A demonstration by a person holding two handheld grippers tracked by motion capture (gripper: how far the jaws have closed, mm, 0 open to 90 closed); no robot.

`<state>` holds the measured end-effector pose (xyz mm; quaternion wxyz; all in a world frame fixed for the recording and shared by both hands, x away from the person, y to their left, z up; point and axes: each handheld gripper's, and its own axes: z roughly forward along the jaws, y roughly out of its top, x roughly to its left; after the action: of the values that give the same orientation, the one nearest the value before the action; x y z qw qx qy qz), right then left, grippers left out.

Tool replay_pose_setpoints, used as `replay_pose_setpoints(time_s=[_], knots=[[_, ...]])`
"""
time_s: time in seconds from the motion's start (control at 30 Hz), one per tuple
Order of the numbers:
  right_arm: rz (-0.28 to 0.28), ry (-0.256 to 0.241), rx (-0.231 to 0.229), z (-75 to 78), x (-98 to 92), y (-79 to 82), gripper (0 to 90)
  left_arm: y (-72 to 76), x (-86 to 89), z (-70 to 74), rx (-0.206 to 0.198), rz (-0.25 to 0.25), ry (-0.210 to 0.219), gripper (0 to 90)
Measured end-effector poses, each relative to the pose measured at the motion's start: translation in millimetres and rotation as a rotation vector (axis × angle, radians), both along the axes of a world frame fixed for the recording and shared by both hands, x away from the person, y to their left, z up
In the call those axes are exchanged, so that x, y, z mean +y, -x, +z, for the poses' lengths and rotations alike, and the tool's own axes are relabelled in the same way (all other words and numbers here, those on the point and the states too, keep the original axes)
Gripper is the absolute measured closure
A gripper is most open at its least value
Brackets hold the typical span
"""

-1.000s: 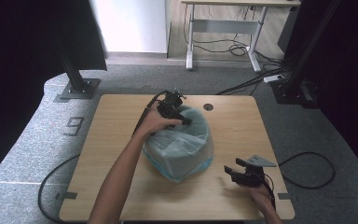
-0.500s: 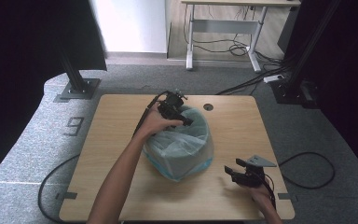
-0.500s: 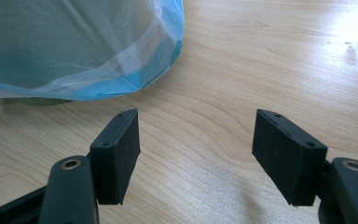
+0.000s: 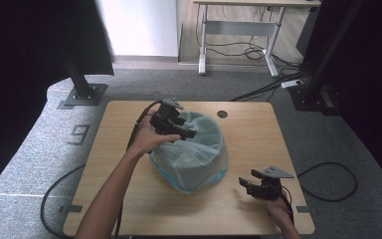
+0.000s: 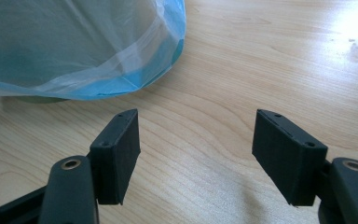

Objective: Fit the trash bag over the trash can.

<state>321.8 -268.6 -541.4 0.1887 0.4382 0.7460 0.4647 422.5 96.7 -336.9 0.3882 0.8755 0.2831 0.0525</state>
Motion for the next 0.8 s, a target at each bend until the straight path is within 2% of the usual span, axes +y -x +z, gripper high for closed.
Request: replay_pose_setpoints(time_s=[0.1, 0.23, 0.37, 0.5, 0.8], knots=[[0.0, 0.003, 0.002, -0.4, 0.8, 0.2, 31.2, 8.3, 3.0, -2.3, 0.003, -0.005, -0.004, 29.0], [-0.001, 0.003, 0.003, -0.3, 0.9, 0.5, 31.2, 12.7, 0.2, -9.8, 0.02, -0.015, -0.031, 28.4], [-0.002, 0.005, 0.003, -0.6, 0.7, 0.7, 31.2, 10.3, -7.3, -17.9, 0.038, -0.027, -0.082, 28.2], [-0.003, 0.006, 0.003, -0.7, 0.1, 0.3, 31.2, 7.6, -14.7, -18.9, 0.053, -0.039, -0.099, 28.5], [-0.007, 0.002, -0.002, 0.2, -1.5, 0.5, 31.2, -1.6, -31.2, -24.2, 0.102, -0.027, -0.179, 28.7]])
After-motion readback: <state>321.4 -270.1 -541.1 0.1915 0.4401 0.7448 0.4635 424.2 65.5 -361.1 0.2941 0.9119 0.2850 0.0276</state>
